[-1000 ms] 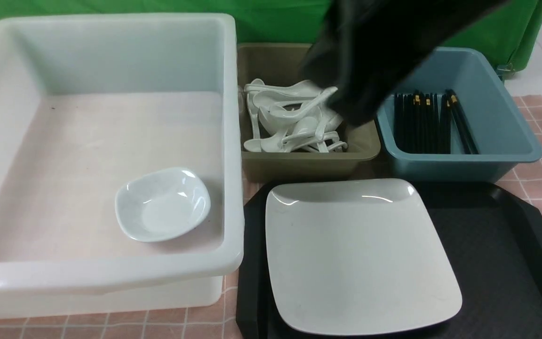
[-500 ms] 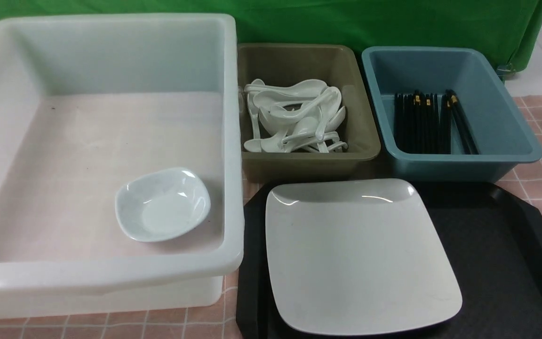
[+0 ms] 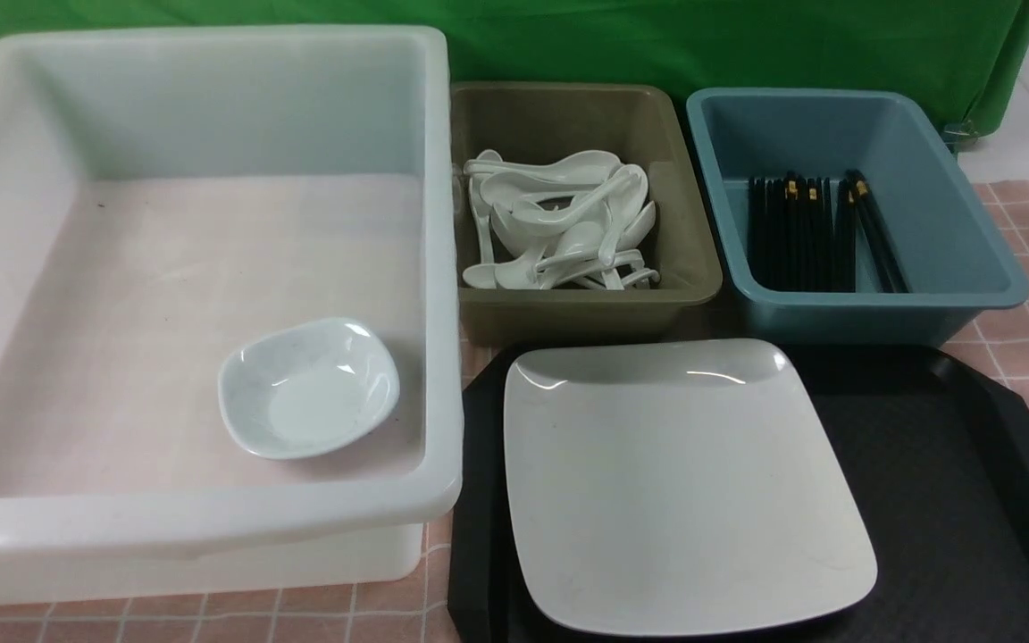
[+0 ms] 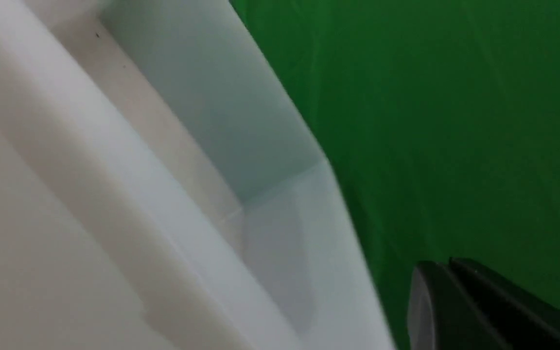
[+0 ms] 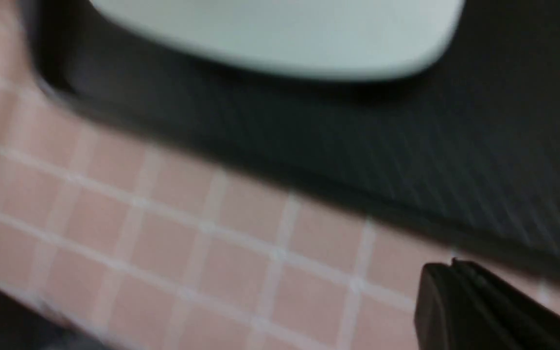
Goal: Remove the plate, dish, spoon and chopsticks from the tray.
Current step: Use the left arm to grab a plate from the dinner plate
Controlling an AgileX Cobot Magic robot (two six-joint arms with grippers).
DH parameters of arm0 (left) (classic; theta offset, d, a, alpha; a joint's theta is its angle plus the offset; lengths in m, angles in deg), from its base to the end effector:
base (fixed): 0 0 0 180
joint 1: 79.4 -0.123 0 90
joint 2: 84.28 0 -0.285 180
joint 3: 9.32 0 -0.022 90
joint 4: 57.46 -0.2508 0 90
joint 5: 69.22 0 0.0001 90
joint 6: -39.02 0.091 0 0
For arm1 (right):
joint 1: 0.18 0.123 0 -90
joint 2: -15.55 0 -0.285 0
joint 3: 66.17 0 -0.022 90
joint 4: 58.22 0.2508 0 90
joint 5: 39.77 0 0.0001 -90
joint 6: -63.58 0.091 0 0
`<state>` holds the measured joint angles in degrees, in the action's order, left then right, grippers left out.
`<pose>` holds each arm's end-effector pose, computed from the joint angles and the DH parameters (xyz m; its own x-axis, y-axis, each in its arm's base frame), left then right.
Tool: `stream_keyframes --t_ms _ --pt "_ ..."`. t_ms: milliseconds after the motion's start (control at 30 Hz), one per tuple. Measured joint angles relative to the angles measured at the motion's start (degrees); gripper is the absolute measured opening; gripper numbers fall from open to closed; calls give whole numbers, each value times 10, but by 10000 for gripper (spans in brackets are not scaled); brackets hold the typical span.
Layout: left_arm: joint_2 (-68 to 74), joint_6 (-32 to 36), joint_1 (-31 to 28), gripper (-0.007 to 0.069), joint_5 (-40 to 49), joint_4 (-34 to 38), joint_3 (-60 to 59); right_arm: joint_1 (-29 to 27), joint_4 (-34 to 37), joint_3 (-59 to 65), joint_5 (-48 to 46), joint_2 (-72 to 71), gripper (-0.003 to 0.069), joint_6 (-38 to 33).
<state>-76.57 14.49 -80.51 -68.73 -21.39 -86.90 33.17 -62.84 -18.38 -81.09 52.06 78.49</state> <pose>0.0565 0.0006 0.2105 0.0494 -0.8704 -0.4899 0.0585 0.4921 -0.8686 0.0797 0.0466 0.2865 -0.5775 -0.1430 -0.8038 -0.4064 0.9042 0.1311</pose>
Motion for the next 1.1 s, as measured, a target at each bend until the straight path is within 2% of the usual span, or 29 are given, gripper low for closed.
stream_keyframes --t_ms 100,167,300,333,400,500,533,567,600,667,800,867,900,933,967,1000,1033,1100 --pt "0 -67 0 5 -54 16 0 0 25 9 129 -66 30 -23" --pt "0 -86 0 5 -53 15 3 0 28 9 172 -90 30 -45" --pt "1 -89 0 5 57 -15 77 0 30 2 188 -111 30 -78" --pt "13 -82 0 5 106 -36 130 0 30 -5 183 -111 30 -86" --pt "54 -49 0 5 198 -54 205 0 30 -17 171 -111 30 -106" --pt "159 44 0 5 368 -54 335 0 23 -36 153 -110 30 -131" --pt "176 58 0 5 393 -51 352 0 22 -41 150 -110 30 -133" --pt "247 119 0 5 492 -30 422 0 13 -49 136 -110 30 -139" --pt "255 127 0 5 503 -30 422 0 12 -51 132 -110 30 -139" --pt "352 209 0 5 604 5 492 0 -6 -57 115 -110 30 -137" --pt "477 271 1 5 671 59 553 0 -49 -57 79 -109 30 -98" --pt "553 300 21 5 680 110 564 0 -99 -57 48 -109 30 -63" --pt "557 300 25 5 680 112 564 0 -105 -57 44 -109 30 -60" --pt "588 300 70 5 678 125 565 0 -123 -57 34 -109 30 -50" --pt "590 300 70 5 678 125 565 0 -124 -57 33 -109 30 -48" --pt "606 285 130 5 664 125 565 0 -139 -57 29 -109 30 -45" --pt "610 282 147 5 659 123 565 0 -140 -57 29 -109 30 -45" --pt "640 205 254 5 627 66 568 0 -155 -57 26 -109 30 -44"
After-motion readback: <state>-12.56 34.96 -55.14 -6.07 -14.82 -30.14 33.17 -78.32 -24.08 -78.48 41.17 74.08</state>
